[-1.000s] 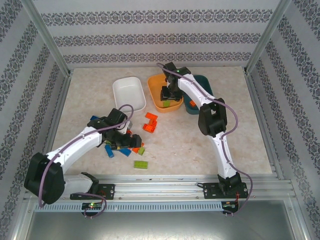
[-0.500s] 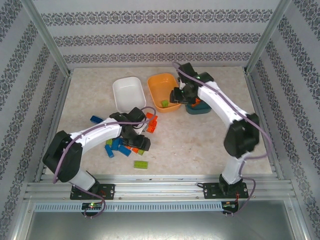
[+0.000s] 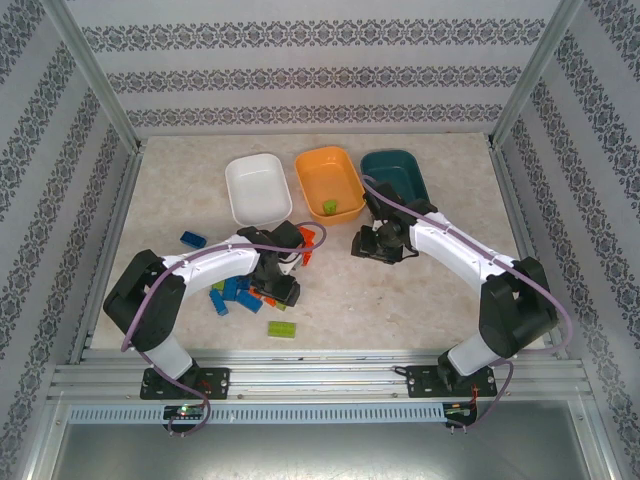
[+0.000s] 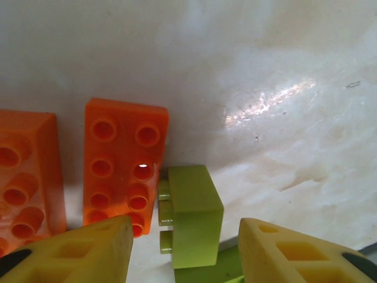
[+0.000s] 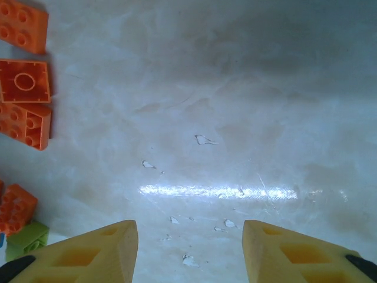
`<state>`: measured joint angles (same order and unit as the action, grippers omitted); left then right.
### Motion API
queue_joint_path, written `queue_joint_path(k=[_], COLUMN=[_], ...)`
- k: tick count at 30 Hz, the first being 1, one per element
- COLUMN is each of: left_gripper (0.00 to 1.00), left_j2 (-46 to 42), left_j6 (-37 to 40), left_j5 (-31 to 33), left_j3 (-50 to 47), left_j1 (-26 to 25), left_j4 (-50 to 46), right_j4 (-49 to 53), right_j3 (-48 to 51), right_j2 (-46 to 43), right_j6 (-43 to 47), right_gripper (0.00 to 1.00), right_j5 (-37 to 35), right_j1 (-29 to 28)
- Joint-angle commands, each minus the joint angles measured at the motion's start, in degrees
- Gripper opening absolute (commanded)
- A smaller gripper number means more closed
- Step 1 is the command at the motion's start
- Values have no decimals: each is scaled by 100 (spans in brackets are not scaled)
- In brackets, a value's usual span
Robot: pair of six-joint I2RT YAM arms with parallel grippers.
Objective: Sort the legos into containers by color
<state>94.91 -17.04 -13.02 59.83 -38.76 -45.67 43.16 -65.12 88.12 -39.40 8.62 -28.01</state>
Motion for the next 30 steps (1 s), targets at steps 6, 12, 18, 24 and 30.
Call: queue_joint_path(k=[6, 12, 18, 24, 30], left_gripper=[46, 36, 23, 22, 21], left_j2=[149, 192, 230, 113, -45], left_j6=[52, 10, -11, -12, -159], left_j5=[105, 94, 67, 86, -27], left_j3=[41, -51, 60, 368, 1132], left_j1=[-131, -149, -149, -149, -55], left_j4=[-153, -27, -50, -406, -744], right_j4=[-64, 31, 236, 464, 695], right_j3=[-203, -198, -259, -196, -17], right_j2=[-257, -352, -520, -746, -935], right_j6=[-252, -305, -323, -163, 295], right_gripper=[48, 48, 48, 48, 48], right_j5=[-37, -91, -190, -260, 78], right_j1=[-64, -123, -142, -3, 623])
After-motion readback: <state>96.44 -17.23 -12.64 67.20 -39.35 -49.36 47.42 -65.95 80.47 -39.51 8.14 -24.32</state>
